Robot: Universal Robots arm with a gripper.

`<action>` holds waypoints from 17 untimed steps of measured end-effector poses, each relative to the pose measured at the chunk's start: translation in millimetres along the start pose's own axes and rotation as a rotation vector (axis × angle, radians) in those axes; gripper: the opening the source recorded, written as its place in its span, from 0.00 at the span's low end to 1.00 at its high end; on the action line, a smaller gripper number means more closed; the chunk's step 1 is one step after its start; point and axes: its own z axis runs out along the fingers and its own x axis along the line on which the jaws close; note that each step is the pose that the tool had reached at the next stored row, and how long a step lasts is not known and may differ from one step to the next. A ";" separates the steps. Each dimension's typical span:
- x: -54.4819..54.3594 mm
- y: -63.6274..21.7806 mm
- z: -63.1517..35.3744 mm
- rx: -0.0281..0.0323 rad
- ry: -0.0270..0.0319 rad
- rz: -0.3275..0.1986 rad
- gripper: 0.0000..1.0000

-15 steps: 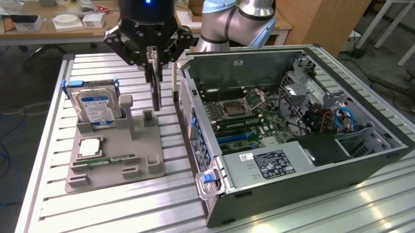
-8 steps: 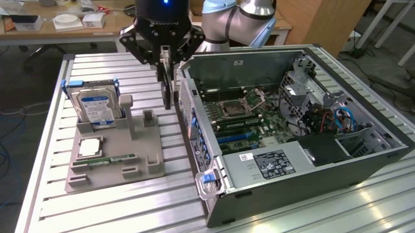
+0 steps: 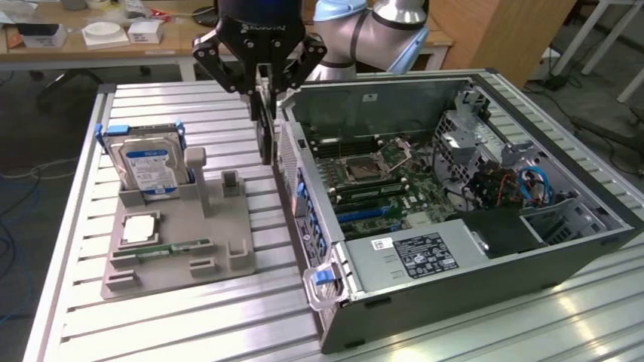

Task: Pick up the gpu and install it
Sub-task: 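Pick up the gpu and move the gpu toward the slot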

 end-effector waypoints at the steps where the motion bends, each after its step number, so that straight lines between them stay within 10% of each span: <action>1: -2.4 0.1 -0.3 0.0001 0.0008 0.000 0.26; 17: -46.8 1.5 -0.7 0.0008 0.0208 0.002 0.26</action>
